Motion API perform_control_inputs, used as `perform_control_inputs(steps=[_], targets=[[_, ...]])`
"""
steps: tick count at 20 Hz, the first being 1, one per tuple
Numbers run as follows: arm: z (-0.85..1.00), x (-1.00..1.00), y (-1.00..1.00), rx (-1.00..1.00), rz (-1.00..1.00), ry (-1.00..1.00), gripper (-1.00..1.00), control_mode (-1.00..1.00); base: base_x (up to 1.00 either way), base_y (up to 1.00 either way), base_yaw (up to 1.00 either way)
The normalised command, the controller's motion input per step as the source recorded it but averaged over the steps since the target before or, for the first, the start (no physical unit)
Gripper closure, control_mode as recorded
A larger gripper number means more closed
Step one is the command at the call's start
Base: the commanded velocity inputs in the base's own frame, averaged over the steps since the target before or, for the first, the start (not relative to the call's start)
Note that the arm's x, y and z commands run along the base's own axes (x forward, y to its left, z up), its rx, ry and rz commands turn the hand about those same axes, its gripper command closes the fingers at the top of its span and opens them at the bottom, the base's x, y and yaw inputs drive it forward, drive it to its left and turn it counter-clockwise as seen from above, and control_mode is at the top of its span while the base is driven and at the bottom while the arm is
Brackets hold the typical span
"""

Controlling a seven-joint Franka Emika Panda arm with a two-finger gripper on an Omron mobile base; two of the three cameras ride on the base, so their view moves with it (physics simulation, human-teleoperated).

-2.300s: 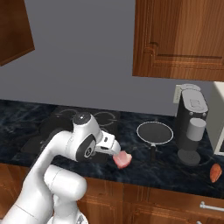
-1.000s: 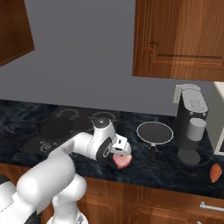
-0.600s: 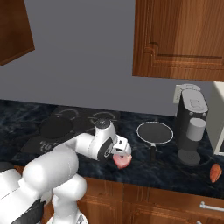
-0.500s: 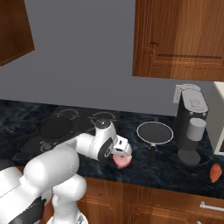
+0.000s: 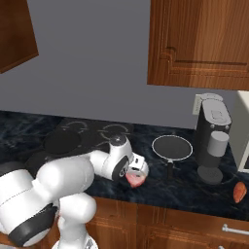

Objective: Place both pans onto different burners. Then place the sweet potato and the steak on different pans.

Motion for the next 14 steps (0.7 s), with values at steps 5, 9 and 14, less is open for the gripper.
perform_control_inputs(steps=[5,9,14], targets=[[-0.24,0.13,-0.10,0.00,0.00,0.03,-1.00,-1.00,0.00,0.00,0.00],[-0.18,0.13,-0.09,0.00,0.00,0.03,-1.00,-1.00,0.00,0.00,0.00],[-0.09,0.10,-0.11,0.00,0.00,0.01,-1.00,-1.00,0.00,0.00,0.00]])
